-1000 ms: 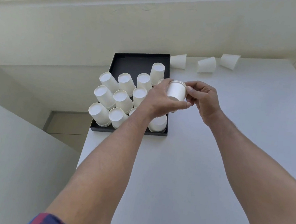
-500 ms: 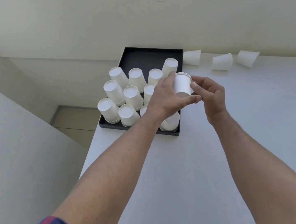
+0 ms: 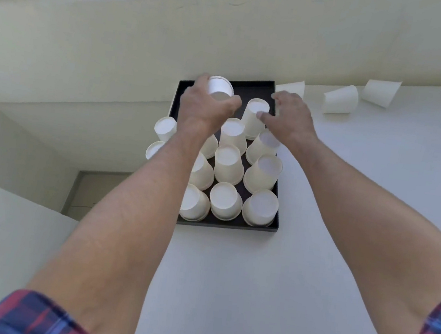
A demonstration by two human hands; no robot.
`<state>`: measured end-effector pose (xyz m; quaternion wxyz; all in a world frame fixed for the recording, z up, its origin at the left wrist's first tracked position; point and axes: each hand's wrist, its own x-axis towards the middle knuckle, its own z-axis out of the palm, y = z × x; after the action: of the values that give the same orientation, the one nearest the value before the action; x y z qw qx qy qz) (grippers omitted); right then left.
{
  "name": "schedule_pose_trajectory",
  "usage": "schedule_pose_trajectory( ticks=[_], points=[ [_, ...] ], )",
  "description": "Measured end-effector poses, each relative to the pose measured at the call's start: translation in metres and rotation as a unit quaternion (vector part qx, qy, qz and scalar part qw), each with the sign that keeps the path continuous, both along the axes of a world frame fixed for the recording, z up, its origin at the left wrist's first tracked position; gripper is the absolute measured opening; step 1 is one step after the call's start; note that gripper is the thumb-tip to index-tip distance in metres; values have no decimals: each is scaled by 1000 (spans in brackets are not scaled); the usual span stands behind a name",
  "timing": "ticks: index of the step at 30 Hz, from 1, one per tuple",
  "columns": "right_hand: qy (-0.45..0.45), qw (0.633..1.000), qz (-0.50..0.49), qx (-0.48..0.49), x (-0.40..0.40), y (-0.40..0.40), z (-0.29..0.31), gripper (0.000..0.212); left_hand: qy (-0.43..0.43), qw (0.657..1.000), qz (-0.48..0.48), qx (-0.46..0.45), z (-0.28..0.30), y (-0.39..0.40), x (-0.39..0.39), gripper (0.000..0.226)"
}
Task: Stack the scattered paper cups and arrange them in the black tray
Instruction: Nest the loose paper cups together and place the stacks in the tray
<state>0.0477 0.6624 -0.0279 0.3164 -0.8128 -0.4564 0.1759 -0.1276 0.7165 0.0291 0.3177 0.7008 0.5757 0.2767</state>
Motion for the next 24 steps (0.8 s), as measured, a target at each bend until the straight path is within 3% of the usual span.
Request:
schedule_pose_trajectory(
  ticks=[2,5,8,13,24],
  points=[
    [-11,999,23,-37,-4,10,1,63,26,1000,-8,-8,1,14,1,57],
    [-45,998,23,-46,-9,26,2,61,70,997,-29,-25,-1,30,5,49],
    [-100,990,48,-92,-13,35,0,55,131,990,-55,-19,-3,41,11,50],
    [-146,984,52,-89,-9,37,-7,53,230,970,-76,-7,-11,53,19,50],
    [-190,970,80,-127,9,37,-15,48,247,961,-120,2,-29,53,34,40]
  ],
)
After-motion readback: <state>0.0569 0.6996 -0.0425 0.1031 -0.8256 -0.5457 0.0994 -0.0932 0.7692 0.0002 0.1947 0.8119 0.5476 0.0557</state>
